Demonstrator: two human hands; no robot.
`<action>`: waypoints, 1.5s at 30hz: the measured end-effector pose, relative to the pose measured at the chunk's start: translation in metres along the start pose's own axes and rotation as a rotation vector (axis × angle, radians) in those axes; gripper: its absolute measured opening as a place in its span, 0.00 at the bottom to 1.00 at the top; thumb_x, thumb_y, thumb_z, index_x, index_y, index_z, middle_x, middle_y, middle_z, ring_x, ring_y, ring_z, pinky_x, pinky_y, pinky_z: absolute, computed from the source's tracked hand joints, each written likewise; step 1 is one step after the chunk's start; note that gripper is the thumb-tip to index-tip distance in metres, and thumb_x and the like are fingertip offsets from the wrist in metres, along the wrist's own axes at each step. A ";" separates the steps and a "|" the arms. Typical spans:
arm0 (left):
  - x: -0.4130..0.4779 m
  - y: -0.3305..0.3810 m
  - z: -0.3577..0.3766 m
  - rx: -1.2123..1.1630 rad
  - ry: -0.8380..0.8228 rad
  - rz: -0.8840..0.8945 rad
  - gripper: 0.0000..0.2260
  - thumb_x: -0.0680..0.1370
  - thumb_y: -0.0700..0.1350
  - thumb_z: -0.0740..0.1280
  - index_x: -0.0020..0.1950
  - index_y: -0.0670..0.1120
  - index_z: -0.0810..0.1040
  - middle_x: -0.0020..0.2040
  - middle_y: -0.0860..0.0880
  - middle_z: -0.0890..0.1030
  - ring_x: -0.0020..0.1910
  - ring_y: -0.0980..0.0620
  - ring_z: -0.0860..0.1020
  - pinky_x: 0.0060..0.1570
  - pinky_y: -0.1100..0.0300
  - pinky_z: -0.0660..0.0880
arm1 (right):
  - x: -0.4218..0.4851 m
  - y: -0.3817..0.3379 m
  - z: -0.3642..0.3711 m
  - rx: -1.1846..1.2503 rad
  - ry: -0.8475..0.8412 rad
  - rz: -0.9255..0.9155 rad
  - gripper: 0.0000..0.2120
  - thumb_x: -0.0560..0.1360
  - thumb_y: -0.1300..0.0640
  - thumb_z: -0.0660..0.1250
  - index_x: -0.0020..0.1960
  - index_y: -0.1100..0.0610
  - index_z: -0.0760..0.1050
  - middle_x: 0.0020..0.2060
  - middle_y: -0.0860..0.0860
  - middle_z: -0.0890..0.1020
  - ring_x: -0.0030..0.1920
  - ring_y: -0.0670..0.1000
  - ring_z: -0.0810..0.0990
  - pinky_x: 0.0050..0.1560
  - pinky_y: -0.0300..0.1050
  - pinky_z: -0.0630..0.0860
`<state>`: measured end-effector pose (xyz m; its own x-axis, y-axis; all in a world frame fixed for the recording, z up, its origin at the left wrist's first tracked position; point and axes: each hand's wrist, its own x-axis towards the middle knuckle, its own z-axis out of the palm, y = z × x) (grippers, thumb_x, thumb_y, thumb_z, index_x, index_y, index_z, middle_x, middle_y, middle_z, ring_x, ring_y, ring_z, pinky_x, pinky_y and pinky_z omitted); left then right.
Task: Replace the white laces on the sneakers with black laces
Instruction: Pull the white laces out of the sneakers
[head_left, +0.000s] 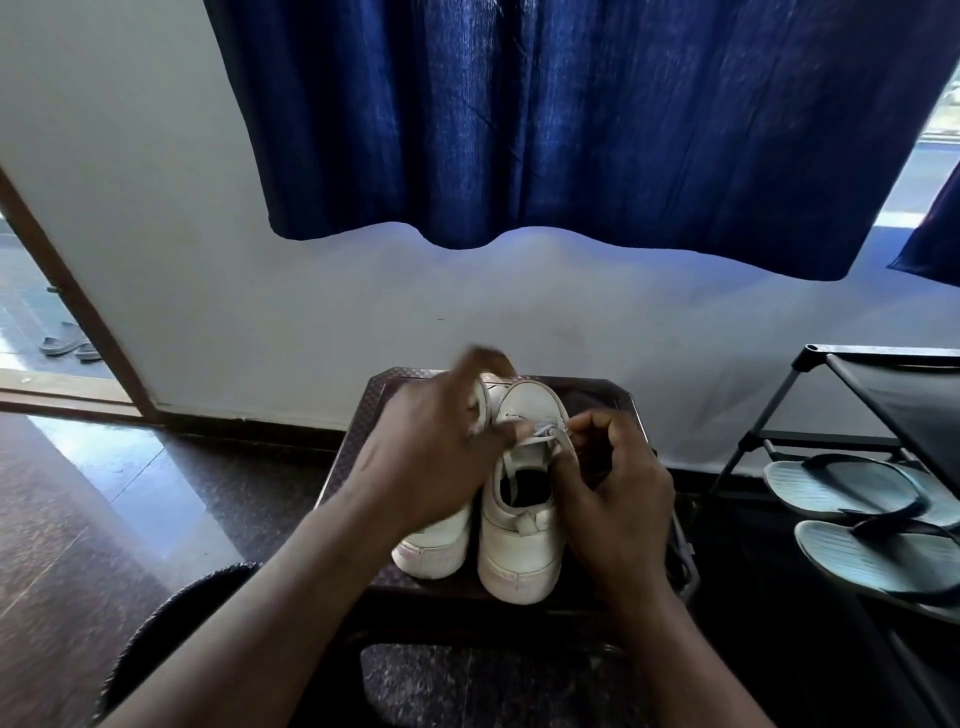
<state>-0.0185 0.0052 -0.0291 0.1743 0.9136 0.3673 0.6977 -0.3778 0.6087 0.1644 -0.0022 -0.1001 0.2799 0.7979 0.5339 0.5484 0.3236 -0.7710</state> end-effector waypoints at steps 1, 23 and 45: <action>-0.002 0.002 0.004 0.154 -0.034 0.063 0.12 0.78 0.56 0.73 0.61 0.60 0.78 0.41 0.55 0.78 0.38 0.56 0.77 0.37 0.58 0.71 | 0.000 0.000 0.000 -0.001 0.005 0.001 0.09 0.74 0.54 0.77 0.51 0.48 0.79 0.43 0.42 0.83 0.42 0.41 0.81 0.42 0.28 0.70; 0.004 0.012 0.010 0.046 0.140 -0.007 0.03 0.82 0.49 0.65 0.51 0.54 0.77 0.44 0.55 0.80 0.40 0.54 0.78 0.41 0.51 0.77 | 0.000 0.001 -0.003 0.008 -0.033 -0.029 0.09 0.75 0.54 0.76 0.52 0.48 0.79 0.45 0.41 0.82 0.44 0.41 0.82 0.41 0.35 0.75; 0.007 0.011 -0.006 -0.464 0.101 -0.410 0.13 0.66 0.54 0.69 0.38 0.46 0.85 0.40 0.46 0.84 0.44 0.52 0.78 0.47 0.45 0.76 | 0.011 -0.004 0.002 0.083 -0.196 0.042 0.10 0.74 0.63 0.75 0.52 0.51 0.84 0.52 0.46 0.80 0.54 0.34 0.77 0.52 0.23 0.68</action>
<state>-0.0136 0.0065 -0.0152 -0.1256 0.9880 0.0899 0.3158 -0.0460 0.9477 0.1635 0.0058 -0.0916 0.1386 0.8926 0.4290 0.4702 0.3220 -0.8217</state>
